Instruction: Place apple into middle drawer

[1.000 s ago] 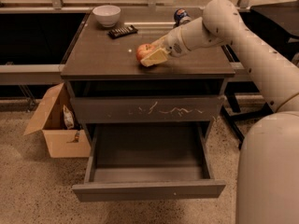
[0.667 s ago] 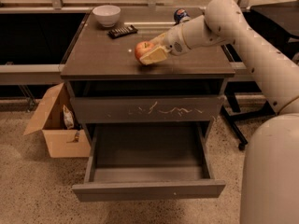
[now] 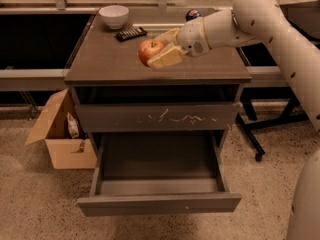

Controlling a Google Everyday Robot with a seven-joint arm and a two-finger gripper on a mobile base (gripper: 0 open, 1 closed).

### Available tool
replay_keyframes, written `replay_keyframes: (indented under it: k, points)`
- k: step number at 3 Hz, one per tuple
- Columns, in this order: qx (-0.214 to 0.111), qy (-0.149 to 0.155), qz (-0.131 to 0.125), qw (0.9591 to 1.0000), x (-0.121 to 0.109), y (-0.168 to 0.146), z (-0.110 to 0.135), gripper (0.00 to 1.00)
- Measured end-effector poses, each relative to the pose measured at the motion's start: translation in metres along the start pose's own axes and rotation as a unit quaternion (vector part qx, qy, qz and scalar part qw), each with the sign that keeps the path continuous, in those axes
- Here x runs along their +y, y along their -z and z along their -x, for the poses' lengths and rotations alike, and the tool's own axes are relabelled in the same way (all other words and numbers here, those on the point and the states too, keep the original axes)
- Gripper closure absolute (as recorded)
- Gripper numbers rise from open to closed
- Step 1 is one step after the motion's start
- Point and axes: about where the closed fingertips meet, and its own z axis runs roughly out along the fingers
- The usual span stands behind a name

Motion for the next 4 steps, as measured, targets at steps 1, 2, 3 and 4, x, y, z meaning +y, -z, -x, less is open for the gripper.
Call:
replay_keyframes:
  k: [1,2,3,4]
  points:
    - [0.0,0.0,0.0,1.0,0.0,0.0,0.0,1.0]
    - [-0.005,0.005,0.019,0.9998,0.017,-0.007,0.003,1.0]
    - [-0.012,0.017,0.044,0.9988,0.045,-0.012,0.01,1.0]
    - [0.001,0.031,0.063,0.9975,0.075,-0.018,0.016,1.0]
